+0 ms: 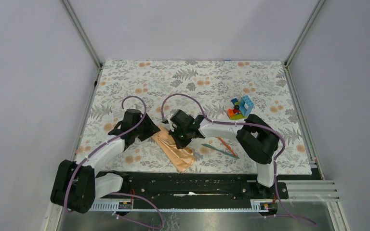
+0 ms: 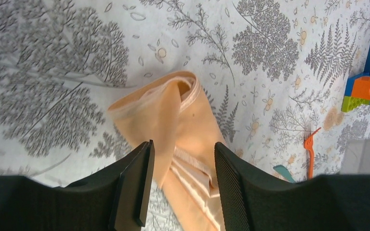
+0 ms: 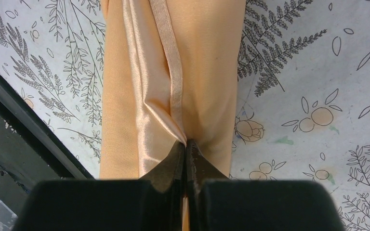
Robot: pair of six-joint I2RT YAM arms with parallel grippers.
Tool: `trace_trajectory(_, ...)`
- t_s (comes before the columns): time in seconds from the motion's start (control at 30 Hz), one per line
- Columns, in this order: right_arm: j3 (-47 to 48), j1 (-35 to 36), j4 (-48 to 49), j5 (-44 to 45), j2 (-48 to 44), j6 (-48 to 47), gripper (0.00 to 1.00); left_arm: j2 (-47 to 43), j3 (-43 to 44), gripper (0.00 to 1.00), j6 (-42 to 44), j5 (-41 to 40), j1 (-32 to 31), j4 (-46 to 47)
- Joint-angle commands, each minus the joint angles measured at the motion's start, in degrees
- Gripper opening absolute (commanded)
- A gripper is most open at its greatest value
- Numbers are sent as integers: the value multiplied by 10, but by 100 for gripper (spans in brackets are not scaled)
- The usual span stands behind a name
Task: Fold the napkin into a case and place the utensils inside
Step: Stuff the top corner of the smaller-rectangle-folded napkin into the folded napkin.
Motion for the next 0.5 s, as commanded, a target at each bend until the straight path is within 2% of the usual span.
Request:
trace_trajectory(0.0,18,3,3,27,2,8,0,-75,25,55,0,-21,4,-117)
trace_trajectory(0.13,21,2,2,38,3,11,0,-115,7,56,-18,6,-2,-166)
trace_trajectory(0.23,26,1,1,44,3,13,0,-122,-23,50,-51,37,-25,-167)
trace_trajectory(0.33,34,-1,-1,44,5,12,0,-143,-57,44,-92,50,-66,-135)
trace_trajectory(0.47,46,-1,-13,40,5,6,0,-162,-119,43,-144,70,-93,-57)
